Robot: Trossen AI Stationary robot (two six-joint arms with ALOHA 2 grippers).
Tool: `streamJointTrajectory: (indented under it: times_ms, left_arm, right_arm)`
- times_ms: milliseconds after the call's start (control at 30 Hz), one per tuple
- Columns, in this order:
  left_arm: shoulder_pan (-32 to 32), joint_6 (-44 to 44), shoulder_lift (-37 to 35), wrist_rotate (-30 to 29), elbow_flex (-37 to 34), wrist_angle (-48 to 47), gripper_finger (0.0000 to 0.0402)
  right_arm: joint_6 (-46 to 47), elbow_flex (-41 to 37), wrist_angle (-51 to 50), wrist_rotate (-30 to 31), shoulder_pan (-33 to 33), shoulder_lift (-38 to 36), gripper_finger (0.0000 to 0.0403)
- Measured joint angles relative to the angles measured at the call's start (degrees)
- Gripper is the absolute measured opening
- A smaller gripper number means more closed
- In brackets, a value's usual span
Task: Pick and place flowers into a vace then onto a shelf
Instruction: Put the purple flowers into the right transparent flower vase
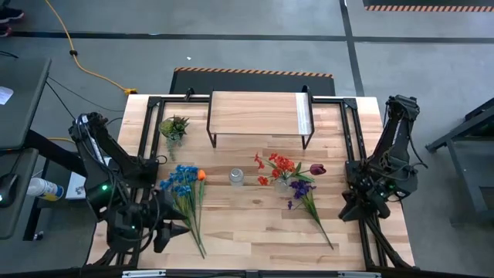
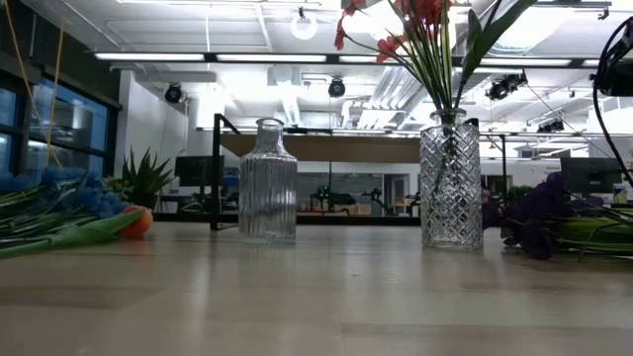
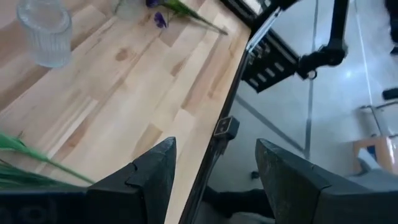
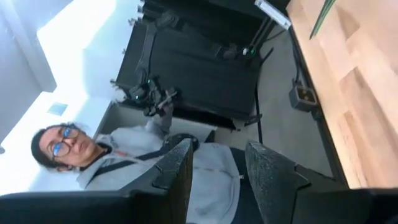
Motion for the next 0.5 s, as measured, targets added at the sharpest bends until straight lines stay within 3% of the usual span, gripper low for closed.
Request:
streamJointTrajectory:
  times_ms: [333, 500]
  left_arm:
    - [0.0, 0.4, 0.0, -4.1, 0.0, 1.0, 0.0253]
    - [0.0, 0.4, 0.0, -4.6, 0.0, 1.0, 0.0253]
  right_arm:
    - [-0.5, 0.0, -0.5, -2.6, 0.0, 0.0, 0.014]
    - [-2.9, 0.0, -0.6, 1.8, 0.0, 0.0, 0.014]
